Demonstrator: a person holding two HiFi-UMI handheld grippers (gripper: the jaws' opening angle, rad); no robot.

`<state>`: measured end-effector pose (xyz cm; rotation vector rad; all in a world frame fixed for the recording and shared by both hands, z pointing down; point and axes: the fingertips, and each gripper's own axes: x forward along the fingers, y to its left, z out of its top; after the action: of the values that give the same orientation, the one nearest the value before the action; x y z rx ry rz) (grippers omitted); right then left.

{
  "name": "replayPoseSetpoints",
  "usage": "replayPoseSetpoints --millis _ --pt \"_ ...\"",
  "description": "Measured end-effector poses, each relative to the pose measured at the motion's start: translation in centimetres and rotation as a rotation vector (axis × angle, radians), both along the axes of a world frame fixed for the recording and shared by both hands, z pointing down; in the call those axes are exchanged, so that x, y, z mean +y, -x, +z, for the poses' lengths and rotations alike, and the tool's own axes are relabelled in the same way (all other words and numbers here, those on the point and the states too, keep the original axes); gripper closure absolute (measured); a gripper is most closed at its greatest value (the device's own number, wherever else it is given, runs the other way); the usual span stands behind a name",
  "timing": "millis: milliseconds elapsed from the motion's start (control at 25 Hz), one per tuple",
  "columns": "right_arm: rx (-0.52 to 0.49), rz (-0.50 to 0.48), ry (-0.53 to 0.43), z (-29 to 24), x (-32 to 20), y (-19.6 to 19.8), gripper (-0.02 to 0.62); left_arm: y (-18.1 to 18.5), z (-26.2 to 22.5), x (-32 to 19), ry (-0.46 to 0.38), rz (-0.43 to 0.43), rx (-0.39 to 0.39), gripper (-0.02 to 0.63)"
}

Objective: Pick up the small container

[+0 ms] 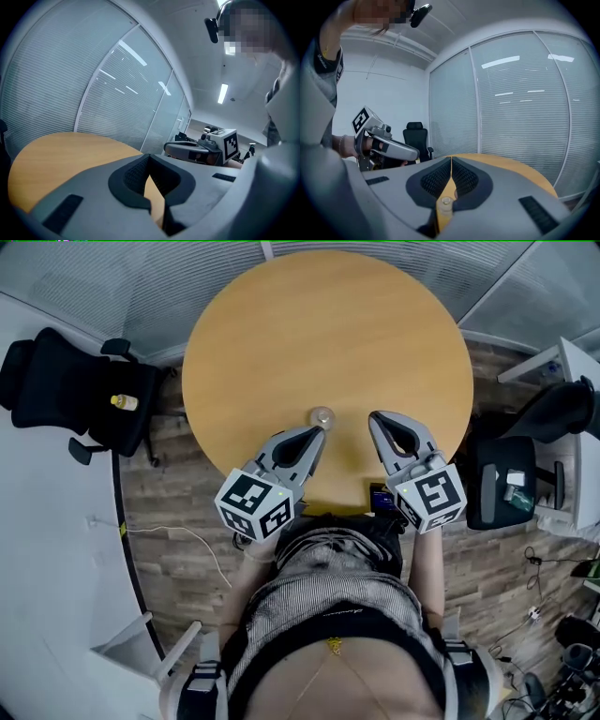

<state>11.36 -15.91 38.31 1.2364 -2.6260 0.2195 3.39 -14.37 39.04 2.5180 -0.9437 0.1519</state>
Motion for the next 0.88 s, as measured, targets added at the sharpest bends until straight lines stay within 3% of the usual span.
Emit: replayPoseSetpoints --millis 280,880 --pt "-0.017 -0.077 0.002 0.0 0.6 -2.0 0.575 -2.9 -0.8 0.7 -0.029 -0.032 -0.02 0.601" --pt "-0.002 -0.207 -0.004 0.5 1.7 -3.6 0.575 -5.1 -0.5 2.6 -0.026 -0.138 -0.028 0.601"
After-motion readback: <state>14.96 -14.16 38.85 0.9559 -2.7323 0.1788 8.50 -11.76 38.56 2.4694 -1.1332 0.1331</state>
